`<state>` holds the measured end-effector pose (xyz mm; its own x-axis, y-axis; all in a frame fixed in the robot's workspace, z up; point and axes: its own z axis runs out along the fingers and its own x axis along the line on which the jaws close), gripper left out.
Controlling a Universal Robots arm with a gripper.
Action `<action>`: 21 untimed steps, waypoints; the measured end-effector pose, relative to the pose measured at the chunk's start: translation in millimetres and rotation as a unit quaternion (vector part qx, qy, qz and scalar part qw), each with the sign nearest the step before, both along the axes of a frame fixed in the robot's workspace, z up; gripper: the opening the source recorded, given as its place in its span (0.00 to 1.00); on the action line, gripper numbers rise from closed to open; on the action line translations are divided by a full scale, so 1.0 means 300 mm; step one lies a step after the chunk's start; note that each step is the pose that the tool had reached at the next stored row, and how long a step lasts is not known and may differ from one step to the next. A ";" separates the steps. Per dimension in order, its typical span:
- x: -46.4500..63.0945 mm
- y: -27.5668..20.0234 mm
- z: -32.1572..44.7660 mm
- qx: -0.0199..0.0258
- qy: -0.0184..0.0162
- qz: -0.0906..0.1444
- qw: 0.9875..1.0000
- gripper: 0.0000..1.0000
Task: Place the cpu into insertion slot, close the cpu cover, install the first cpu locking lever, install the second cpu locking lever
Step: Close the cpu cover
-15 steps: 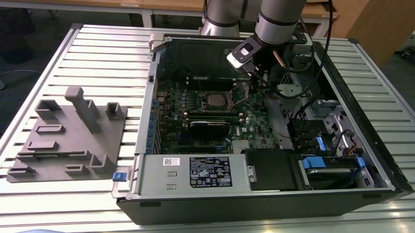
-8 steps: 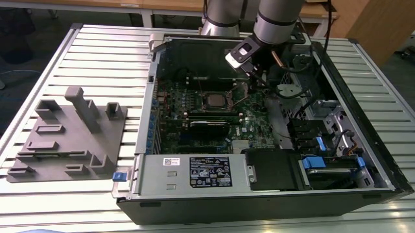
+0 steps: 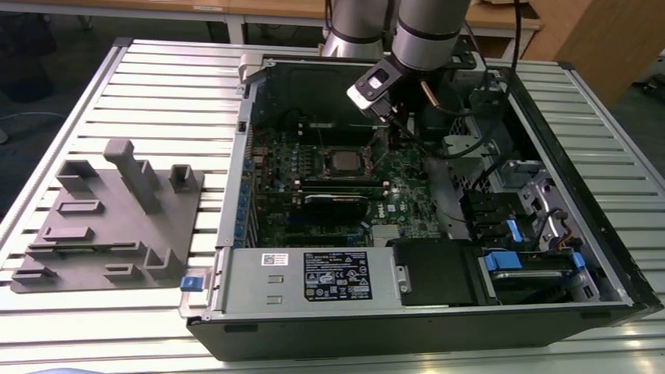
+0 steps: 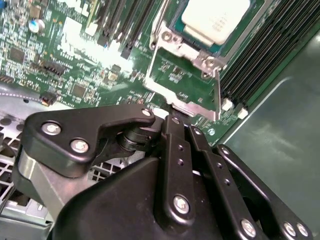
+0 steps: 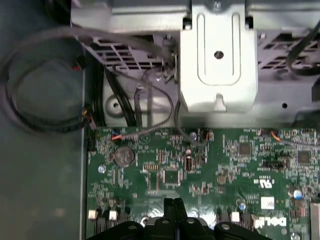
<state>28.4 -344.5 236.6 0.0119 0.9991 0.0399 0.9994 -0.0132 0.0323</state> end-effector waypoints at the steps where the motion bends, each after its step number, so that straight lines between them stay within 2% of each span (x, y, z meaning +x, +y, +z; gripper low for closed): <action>1: -0.007 0.000 0.000 0.000 -0.001 0.000 1.000 0.11; 8: -0.061 0.000 0.000 0.001 -0.003 0.000 1.000 0.11; 17: -0.119 0.000 0.000 0.002 -0.004 0.000 1.000 0.11; 21: -0.127 0.000 -0.001 0.002 -0.004 0.000 1.000 0.11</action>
<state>-9.7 -344.5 236.4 0.0117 0.9990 0.0442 0.9991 -0.0135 0.0394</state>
